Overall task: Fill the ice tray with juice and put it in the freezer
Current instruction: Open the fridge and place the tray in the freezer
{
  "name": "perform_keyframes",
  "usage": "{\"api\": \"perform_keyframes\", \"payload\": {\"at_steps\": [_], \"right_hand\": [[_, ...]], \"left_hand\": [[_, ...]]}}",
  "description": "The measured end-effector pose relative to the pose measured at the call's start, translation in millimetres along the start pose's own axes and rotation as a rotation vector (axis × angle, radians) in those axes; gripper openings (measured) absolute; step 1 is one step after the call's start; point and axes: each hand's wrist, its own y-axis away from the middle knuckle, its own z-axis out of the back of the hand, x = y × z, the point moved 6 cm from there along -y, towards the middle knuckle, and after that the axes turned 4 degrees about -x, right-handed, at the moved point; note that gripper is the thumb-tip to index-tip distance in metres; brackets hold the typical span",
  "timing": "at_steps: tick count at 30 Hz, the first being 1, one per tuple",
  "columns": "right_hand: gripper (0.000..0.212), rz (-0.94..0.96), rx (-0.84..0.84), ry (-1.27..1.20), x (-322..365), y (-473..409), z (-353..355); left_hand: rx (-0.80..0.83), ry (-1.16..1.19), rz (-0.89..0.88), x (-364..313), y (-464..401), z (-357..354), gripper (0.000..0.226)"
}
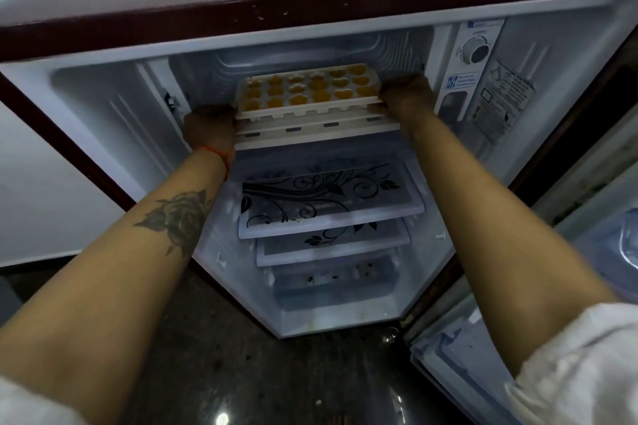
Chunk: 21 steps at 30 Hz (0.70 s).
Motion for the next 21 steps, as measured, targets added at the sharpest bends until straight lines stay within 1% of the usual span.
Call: {"api": "perform_keyframes", "payload": {"at_steps": [1,3,5,6,7,8,9,11,12,13,16,19,21], "right_hand": [[0.016,-0.019,0.002,0.019,-2,0,-1],[0.023,-0.028,-0.02,0.099,-5,3,-1],[0.028,0.079,-0.1,0.318,-1,19,4],[0.03,0.174,-0.142,0.391,0,33,6],[0.032,0.259,-0.162,0.385,-3,52,8],[0.034,0.305,-0.159,0.342,-11,73,11],[0.037,0.33,-0.153,0.316,-23,94,15],[0.04,0.33,-0.103,0.337,-55,134,25],[0.04,0.32,-0.061,0.366,-73,154,31],[0.041,0.308,-0.03,0.397,-90,173,40],[0.041,0.266,-0.001,0.513,-131,226,78],[0.041,0.218,-0.004,0.634,-160,272,129],[0.04,0.167,0.005,0.7,-180,302,170]], "left_hand": [[-0.013,-0.066,0.02,2,-1,0,0.026],[-0.034,-0.039,0.044,8,1,0,0.03],[-0.011,0.002,0.033,3,16,-3,0.04],[-0.035,0.016,-0.008,-2,27,-1,0.043],[-0.047,0.064,-0.052,-6,40,0,0.045],[-0.043,0.116,-0.118,-11,57,1,0.045],[-0.038,0.127,-0.19,-13,76,4,0.044],[-0.021,0.082,-0.328,-8,117,6,0.042],[0.023,0.06,-0.372,-1,139,4,0.041],[0.08,0.041,-0.377,9,161,2,0.04],[0.251,-0.037,-0.318,42,226,-12,0.039],[0.47,-0.158,-0.277,68,292,-31,0.04],[0.656,-0.259,-0.273,77,338,-48,0.041]]}}
